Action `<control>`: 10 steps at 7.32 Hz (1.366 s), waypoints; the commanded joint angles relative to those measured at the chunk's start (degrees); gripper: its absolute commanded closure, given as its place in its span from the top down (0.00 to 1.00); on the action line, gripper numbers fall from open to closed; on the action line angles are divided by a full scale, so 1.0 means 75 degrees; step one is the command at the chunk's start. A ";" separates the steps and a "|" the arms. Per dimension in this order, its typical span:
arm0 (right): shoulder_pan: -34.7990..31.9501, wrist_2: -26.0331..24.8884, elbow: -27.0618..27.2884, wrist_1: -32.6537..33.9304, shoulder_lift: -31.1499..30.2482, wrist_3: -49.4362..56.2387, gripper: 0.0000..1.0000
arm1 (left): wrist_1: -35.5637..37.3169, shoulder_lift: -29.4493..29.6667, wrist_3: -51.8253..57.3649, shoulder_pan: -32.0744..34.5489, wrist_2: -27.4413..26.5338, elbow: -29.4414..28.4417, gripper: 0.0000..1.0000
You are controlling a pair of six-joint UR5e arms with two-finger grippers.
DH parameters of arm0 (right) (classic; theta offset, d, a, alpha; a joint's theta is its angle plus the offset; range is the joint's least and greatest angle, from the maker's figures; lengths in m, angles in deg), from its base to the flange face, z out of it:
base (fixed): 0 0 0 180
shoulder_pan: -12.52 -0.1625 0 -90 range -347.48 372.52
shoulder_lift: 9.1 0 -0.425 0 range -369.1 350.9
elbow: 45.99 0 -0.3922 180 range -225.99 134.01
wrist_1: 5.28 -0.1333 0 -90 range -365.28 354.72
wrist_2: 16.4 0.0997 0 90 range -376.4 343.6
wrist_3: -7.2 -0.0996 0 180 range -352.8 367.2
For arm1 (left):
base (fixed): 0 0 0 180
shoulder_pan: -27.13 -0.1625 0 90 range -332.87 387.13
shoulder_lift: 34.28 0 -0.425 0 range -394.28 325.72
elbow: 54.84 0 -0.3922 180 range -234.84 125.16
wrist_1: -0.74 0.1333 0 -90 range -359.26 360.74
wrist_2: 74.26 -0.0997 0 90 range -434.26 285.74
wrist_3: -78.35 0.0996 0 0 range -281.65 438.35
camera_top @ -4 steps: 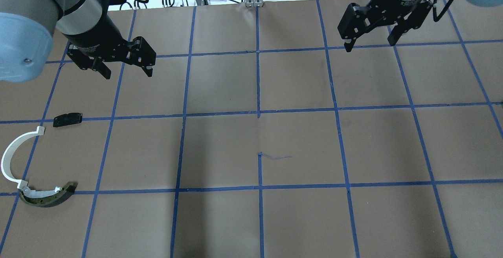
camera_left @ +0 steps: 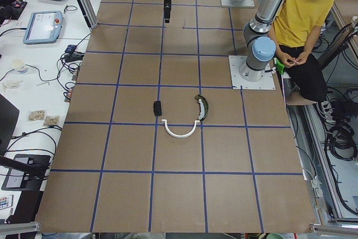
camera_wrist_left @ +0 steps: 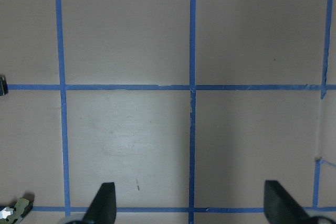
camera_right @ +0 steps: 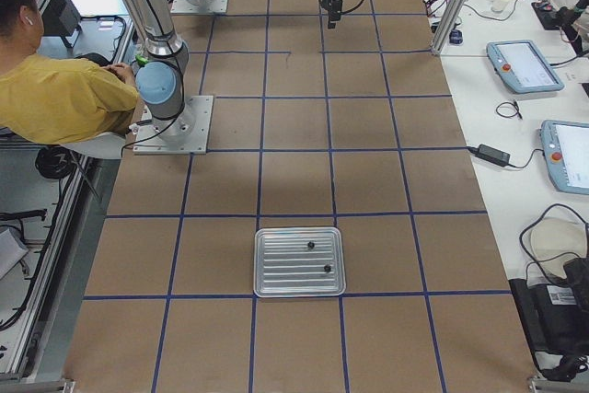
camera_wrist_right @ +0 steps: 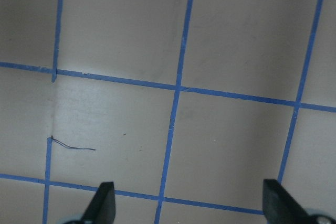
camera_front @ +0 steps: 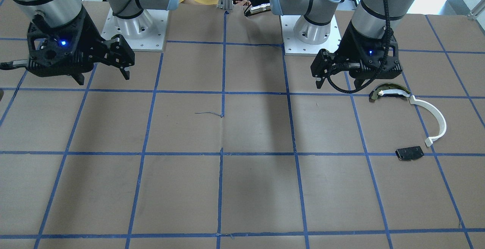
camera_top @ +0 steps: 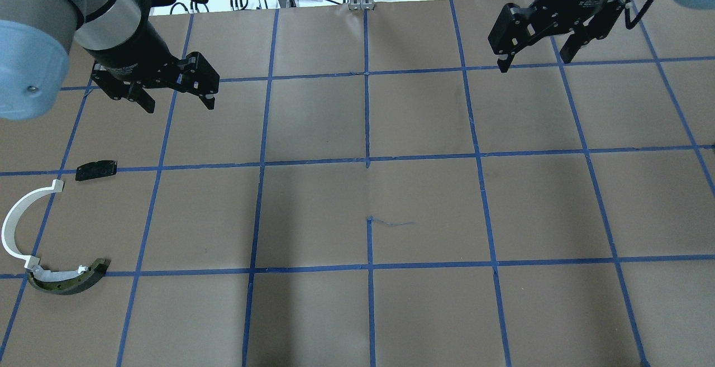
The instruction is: Place bearing gear from tray to pile
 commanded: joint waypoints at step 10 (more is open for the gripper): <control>0.6500 -0.0590 0.0025 0.4462 0.4123 0.6913 1.00 | 0.0050 0.0090 -0.0010 0.0035 0.0020 0.0044 1.00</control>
